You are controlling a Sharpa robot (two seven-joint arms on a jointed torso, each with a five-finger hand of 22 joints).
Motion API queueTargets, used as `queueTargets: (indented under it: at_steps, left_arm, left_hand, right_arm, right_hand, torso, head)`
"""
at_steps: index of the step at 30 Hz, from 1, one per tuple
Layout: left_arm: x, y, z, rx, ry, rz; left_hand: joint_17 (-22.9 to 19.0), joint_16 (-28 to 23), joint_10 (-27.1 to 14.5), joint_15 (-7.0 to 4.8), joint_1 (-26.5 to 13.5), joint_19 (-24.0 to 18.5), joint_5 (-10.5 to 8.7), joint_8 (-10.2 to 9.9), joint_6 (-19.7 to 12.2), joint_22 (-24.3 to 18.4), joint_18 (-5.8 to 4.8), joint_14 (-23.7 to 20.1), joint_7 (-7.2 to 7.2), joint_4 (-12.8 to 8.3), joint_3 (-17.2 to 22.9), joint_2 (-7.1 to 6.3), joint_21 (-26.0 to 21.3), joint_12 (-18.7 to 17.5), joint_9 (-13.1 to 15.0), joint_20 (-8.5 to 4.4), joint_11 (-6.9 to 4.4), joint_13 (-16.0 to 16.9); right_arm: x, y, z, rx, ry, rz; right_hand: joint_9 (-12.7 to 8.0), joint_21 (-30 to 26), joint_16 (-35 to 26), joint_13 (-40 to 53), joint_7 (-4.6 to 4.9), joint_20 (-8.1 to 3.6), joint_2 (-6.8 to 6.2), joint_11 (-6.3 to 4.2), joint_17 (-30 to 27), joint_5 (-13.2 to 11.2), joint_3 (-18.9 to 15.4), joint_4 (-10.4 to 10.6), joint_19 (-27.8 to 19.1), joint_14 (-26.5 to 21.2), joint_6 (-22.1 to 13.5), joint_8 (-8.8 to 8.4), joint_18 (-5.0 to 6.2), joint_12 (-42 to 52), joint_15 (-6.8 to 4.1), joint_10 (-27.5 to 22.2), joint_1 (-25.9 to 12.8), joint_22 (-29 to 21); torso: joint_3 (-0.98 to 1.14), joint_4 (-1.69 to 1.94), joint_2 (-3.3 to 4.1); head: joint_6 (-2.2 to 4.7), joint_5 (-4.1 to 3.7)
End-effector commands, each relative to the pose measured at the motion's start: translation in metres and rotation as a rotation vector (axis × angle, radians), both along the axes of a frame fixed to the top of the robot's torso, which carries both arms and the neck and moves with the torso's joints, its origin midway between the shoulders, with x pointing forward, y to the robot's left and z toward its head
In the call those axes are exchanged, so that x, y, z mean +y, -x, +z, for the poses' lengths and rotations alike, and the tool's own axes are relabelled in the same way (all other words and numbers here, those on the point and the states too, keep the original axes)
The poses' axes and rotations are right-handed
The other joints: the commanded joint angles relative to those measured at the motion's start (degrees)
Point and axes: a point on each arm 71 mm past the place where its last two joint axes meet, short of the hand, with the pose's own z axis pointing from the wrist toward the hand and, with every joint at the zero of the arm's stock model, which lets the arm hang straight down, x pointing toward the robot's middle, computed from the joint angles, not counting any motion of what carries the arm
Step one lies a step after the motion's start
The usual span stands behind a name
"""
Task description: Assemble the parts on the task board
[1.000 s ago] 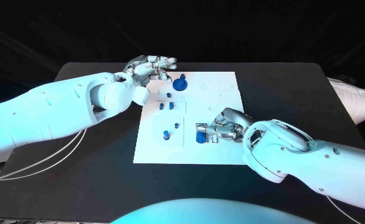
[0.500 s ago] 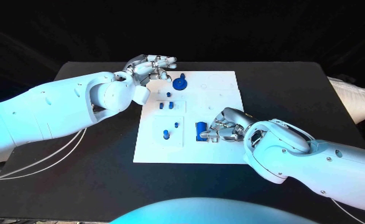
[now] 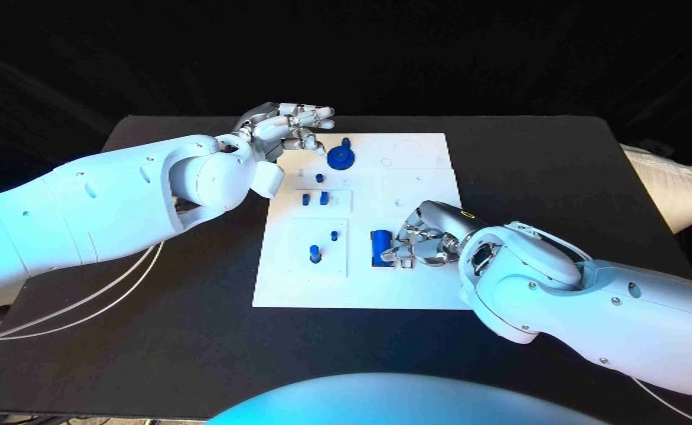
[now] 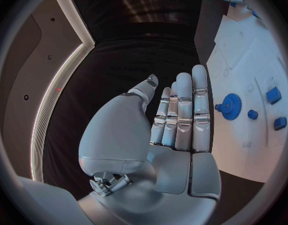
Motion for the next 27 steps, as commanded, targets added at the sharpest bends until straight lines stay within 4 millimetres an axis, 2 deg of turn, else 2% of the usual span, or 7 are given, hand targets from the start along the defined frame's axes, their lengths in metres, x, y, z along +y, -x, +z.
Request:
queueTargets:
  at_steps: [1,6,9,13,19,23,27]
  left_arm:
    - [-0.003,0.001,0.001,-0.005,0.008,-0.021]
    - [-0.002,0.001,0.001,-0.005,0.008,-0.019]
    - [-0.001,0.001,0.001,-0.004,0.007,-0.018]
    - [0.0,0.001,0.001,-0.003,0.006,-0.016]
    - [0.002,0.001,0.001,-0.002,0.005,-0.014]
    - [0.001,0.001,0.001,-0.005,0.005,-0.013]
    - [0.001,0.001,0.001,-0.009,0.007,-0.011]
  left_hand:
    - [-0.05,-0.37,-0.45,-0.08,0.1,0.43,0.06,0.21,0.2,-0.05,1.11,-0.3,0.1,-0.07,-0.32,0.36,-0.35,0.28,-0.05,0.15,-0.01,0.06]
    - [-0.05,-0.37,-0.45,-0.08,0.1,0.43,0.06,0.21,0.2,-0.05,1.11,-0.3,0.1,-0.07,-0.32,0.36,-0.35,0.28,-0.05,0.15,-0.01,0.06]
    - [-0.05,-0.37,-0.45,-0.08,0.1,0.43,0.06,0.21,0.2,-0.05,1.11,-0.3,0.1,-0.07,-0.32,0.36,-0.35,0.28,-0.05,0.15,-0.01,0.06]
    - [-0.05,-0.37,-0.45,-0.08,0.1,0.43,0.06,0.21,0.2,-0.05,1.11,-0.3,0.1,-0.07,-0.32,0.36,-0.35,0.28,-0.05,0.15,-0.01,0.06]
    - [-0.05,-0.37,-0.45,-0.08,0.1,0.43,0.06,0.21,0.2,-0.06,1.11,-0.3,0.1,-0.07,-0.33,0.37,-0.35,0.28,-0.05,0.15,-0.01,0.06]
    - [-0.09,-0.38,-0.48,-0.07,0.11,0.43,0.06,0.23,0.2,-0.11,1.1,-0.34,0.1,-0.05,-0.4,0.43,-0.42,0.3,-0.06,0.15,0.0,0.07]
    - [-0.11,-0.38,-0.48,-0.07,0.18,0.44,0.06,0.24,0.22,-0.14,1.1,-0.35,0.08,-0.08,-0.41,0.47,-0.44,0.32,-0.06,0.15,-0.02,0.07]
  right_arm:
    - [-0.003,-0.001,-0.001,-0.022,0.032,-0.001]
    - [-0.007,0.001,0.0,-0.021,0.014,-0.003]
    - [-0.012,0.003,0.003,-0.026,-0.02,-0.005]
    - [-0.025,0.009,0.007,-0.012,-0.075,-0.026]
    - [-0.055,0.008,0.019,-0.023,-0.106,-0.075]
    - [-0.075,0.002,0.024,-0.044,-0.083,-0.1]
    - [-0.089,-0.004,0.026,-0.091,-0.004,-0.104]
  right_hand:
    - [0.12,0.34,0.14,0.19,-0.16,-0.15,0.96,-0.06,0.08,0.8,0.0,0.45,0.06,3.64,-0.11,-0.34,-0.35,0.28,-0.02,0.62,-0.74,0.1]
    - [0.23,0.28,0.13,0.17,-0.05,-0.1,-0.06,0.07,0.07,1.49,-1.14,1.53,0.02,3.63,-0.22,-0.47,-0.34,-0.06,0.07,0.6,-2.82,0.03]
    - [0.31,0.17,-0.01,-0.5,0.06,-0.04,-1.27,0.19,-0.11,3.81,-2.72,2.78,-0.09,3.56,-0.66,-0.74,-0.3,-1.27,0.18,0.05,-4.86,-0.1]
    - [0.12,0.14,0.13,-0.64,0.5,0.07,-1.57,0.52,0.18,5.1,-3.4,3.33,-0.16,3.59,-2.12,-1.62,-0.31,-1.81,0.4,-0.35,-5.16,-0.1]
    - [-0.42,0.11,0.28,-0.29,1.47,0.48,-0.46,1.25,0.47,7.18,-2.41,1.82,-0.24,3.63,-4.58,-3.68,-0.31,-1.95,0.96,-0.67,-1.47,-0.07]
    - [-1.18,0.09,0.43,-0.29,2.31,0.97,0.89,1.91,0.75,4.47,-1.44,0.79,-0.31,3.65,-6.43,-5.53,-0.32,-2.29,1.52,-0.97,0.84,-0.08]
    - [-1.18,0.25,0.55,0.38,2.18,1.19,1.48,1.88,0.96,4.23,-1.2,0.45,-0.23,3.67,-5.09,-5.34,-0.33,-1.59,1.59,-0.68,1.58,0.21]
  torso:
    - [0.05,0.0,-0.02]
    - [0.06,0.0,0.02]
    - [0.08,-0.07,0.02]
    - [0.03,-0.11,0.03]
    - [0.06,-0.25,-0.04]
    - [0.06,-0.19,-0.08]
    - [0.1,-0.13,-0.04]
  head:
    - [-0.03,0.06]
    - [-0.06,0.1]
    - [-0.06,0.09]
    - [0.03,-0.07]
    - [0.16,-0.25]
    - [0.35,-0.58]
    - [0.56,-0.96]
